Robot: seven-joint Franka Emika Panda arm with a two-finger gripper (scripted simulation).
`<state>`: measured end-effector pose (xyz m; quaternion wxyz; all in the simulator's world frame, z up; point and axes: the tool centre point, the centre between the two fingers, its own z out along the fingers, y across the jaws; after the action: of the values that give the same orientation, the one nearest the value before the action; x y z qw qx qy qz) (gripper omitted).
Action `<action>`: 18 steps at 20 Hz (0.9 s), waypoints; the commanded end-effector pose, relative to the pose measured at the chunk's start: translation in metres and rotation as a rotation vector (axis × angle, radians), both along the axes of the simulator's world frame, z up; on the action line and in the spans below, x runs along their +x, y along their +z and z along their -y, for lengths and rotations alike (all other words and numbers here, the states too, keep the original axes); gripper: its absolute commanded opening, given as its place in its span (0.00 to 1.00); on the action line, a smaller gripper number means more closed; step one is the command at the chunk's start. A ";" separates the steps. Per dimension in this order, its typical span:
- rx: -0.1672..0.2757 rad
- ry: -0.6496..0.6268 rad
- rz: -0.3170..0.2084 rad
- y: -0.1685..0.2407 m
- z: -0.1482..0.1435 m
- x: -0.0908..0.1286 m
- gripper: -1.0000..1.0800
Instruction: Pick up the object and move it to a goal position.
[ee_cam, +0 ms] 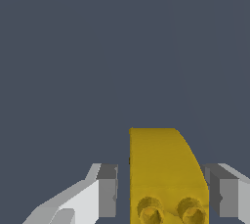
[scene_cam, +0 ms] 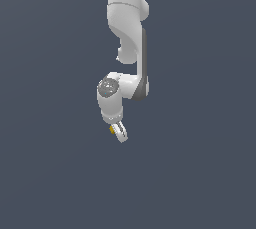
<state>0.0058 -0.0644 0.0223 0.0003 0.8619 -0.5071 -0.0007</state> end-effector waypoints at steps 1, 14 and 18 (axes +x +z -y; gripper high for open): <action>0.000 0.000 0.001 0.000 0.000 0.001 0.00; 0.000 0.000 0.001 0.004 0.003 0.000 0.00; 0.000 0.000 0.002 0.019 0.012 -0.001 0.00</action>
<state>0.0046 -0.0720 0.0348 0.0001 0.8621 -0.5068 -0.0009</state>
